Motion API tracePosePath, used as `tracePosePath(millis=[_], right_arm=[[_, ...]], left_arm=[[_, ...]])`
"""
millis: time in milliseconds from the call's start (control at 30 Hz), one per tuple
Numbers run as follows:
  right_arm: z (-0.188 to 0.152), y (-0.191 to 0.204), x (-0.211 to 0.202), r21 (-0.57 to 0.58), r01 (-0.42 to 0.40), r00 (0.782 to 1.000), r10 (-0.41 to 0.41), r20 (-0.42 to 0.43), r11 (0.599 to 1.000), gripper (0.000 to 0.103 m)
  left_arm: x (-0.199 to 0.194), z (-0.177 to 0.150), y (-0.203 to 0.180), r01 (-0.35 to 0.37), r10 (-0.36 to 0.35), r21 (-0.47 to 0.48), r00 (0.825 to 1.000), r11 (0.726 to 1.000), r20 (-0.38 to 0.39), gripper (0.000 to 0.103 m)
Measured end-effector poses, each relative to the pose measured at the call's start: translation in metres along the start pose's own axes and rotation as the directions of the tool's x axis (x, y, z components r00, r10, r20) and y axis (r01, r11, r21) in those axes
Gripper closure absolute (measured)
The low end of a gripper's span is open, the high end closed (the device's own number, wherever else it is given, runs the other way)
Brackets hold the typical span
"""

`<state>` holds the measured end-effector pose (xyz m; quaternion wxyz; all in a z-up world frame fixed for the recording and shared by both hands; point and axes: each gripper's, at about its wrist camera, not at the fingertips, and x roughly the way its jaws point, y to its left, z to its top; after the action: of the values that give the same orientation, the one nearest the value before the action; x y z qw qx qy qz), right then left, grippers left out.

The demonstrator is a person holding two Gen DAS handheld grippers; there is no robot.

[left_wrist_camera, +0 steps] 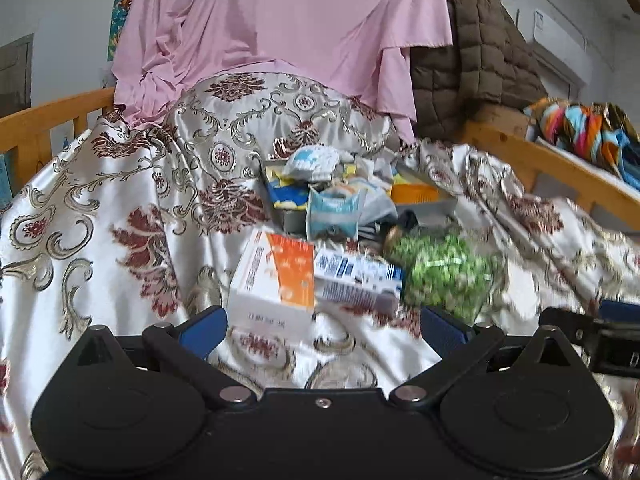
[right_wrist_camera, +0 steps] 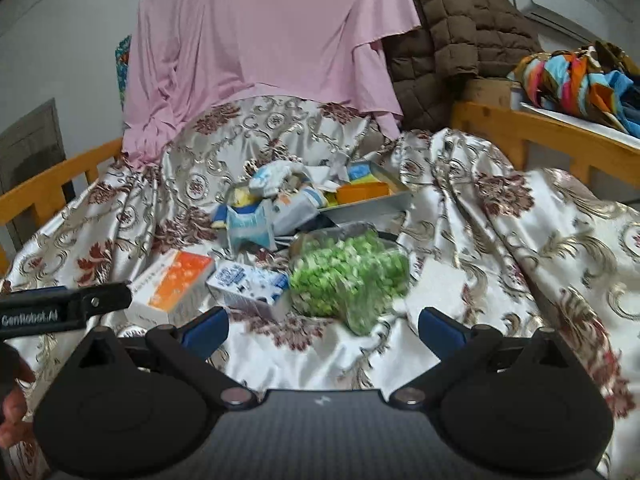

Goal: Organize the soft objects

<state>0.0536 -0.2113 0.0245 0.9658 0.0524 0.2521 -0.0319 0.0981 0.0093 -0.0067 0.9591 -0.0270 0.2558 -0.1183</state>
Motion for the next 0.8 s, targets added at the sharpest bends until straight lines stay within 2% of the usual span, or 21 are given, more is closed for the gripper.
tracePosePath(millis=[133,300,800], right_arm=[[-0.010,0.001,-0.006,-0.009,0.021,1.000,-0.022,-0.012,1.000,0.000],[-0.014,0.004,-0.010,-0.032,0.037,0.999,-0.037,-0.008,0.999,0.000],[-0.016,-0.004,-0.006,-0.001,0.056,0.998,-0.056,-0.038,0.998,0.000]], left_arm=[[-0.003,-0.009,-0.004,-0.002,0.002,0.029,1.000,1.000,-0.025,0.001],[-0.009,-0.010,-0.007,-0.007,0.008,0.047,1.000,0.999,-0.017,0.001],[-0.002,-0.017,-0.009,-0.043,0.046,0.082,0.998,0.996,-0.042,0.001]])
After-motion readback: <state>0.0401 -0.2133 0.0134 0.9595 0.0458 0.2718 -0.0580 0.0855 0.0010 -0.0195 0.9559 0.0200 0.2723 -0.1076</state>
